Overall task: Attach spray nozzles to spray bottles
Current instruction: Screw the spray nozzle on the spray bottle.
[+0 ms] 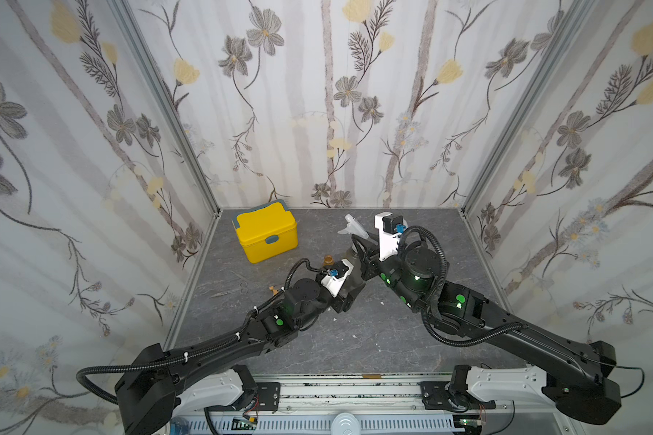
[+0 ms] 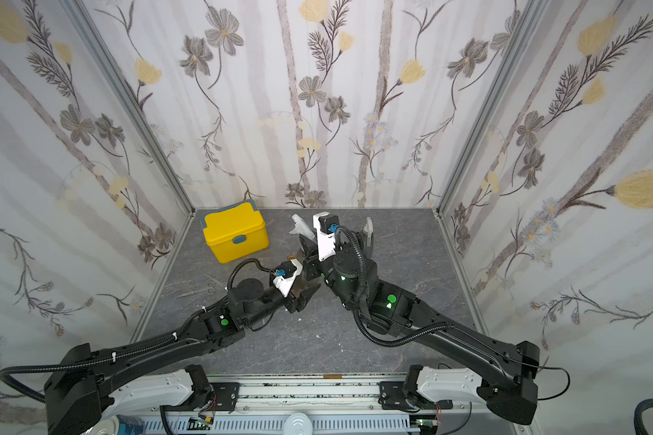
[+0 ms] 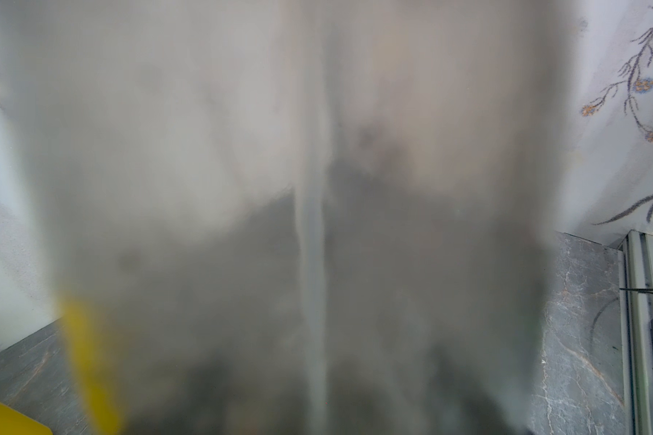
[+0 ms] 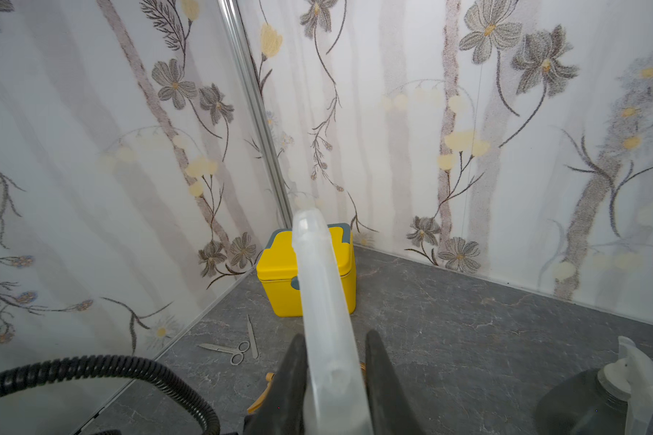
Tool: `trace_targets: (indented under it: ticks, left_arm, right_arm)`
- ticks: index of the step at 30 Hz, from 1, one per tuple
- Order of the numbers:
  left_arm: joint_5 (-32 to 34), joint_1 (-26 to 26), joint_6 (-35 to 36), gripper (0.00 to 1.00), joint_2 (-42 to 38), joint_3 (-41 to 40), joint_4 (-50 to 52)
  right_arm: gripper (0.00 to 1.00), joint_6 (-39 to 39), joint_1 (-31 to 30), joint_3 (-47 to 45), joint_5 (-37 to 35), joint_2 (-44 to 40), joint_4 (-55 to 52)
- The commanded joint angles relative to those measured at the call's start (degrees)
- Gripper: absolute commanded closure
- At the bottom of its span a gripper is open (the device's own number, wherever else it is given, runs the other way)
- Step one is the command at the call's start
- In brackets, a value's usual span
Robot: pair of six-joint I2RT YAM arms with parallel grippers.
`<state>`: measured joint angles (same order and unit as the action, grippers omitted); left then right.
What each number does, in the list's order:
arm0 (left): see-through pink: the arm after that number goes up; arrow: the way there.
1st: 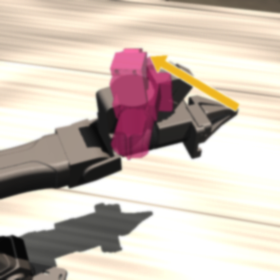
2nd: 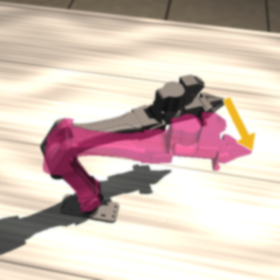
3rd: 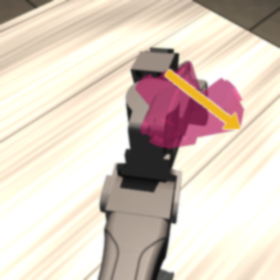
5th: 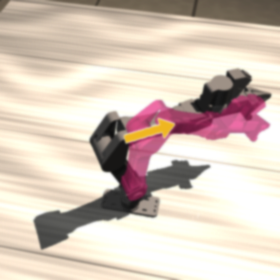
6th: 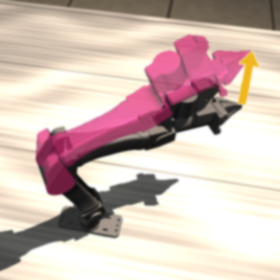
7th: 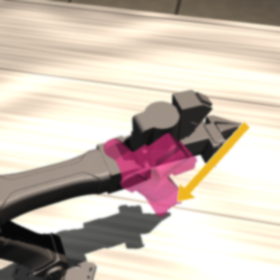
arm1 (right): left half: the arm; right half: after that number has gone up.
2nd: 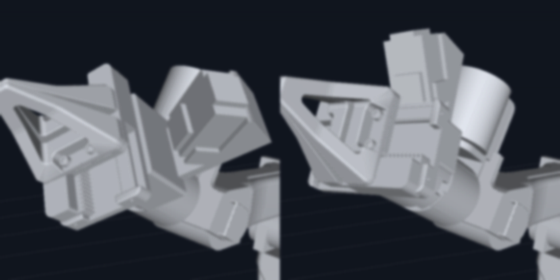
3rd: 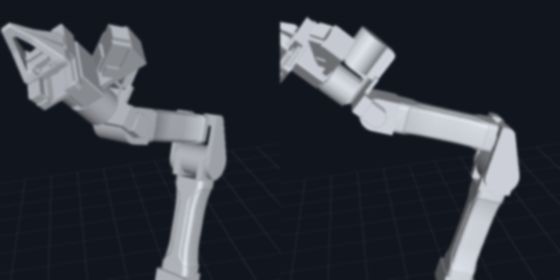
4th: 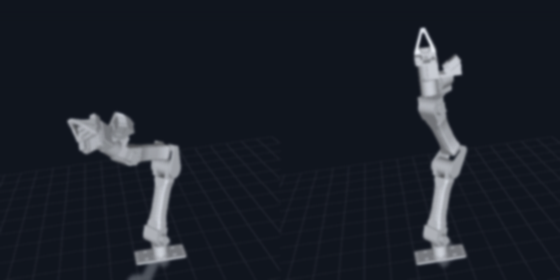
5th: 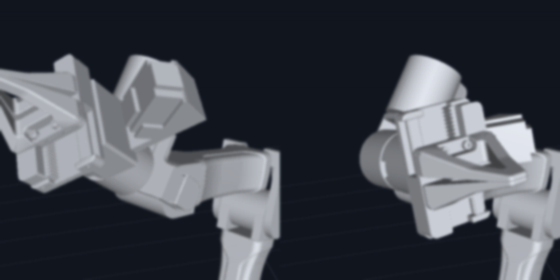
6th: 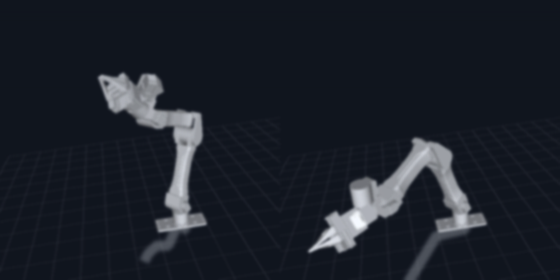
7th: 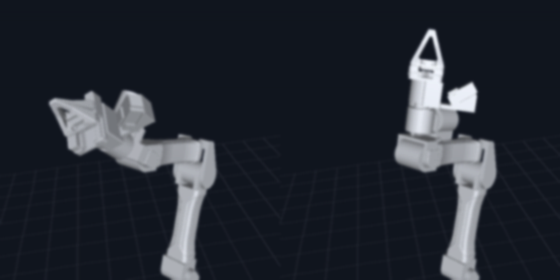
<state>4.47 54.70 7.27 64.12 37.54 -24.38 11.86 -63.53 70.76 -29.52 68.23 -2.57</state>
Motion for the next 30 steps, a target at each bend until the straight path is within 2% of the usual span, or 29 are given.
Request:
trace_targets:
  ticks: [1,5,16,24,30]
  left_arm:
    - [0.7,-0.1,0.1,0.31,-0.4,1.7,-14.3]
    - [1.1,-0.1,0.1,0.31,-0.4,1.5,-14.6]
    - [1.6,-0.1,0.7,0.32,-0.2,1.8,-14.0]
    - [0.4,0.0,1.0,0.32,0.2,1.8,-13.8]
    - [-0.2,-0.1,1.2,0.32,-0.1,1.4,-14.1]
  right_arm:
    - [0.81,-0.2,-0.8,-0.9,1.8,1.3,-13.6]
    - [0.77,1.6,-1.0,-2.0,1.9,1.2,-10.5]
    - [0.74,6.0,-5.0,3.2,-12.4,6.3,-11.7]
    - [0.66,3.2,-5.6,9.1,-8.8,7.1,-13.8]
    - [0.61,1.0,-5.9,12.2,-8.7,7.6,-14.8]
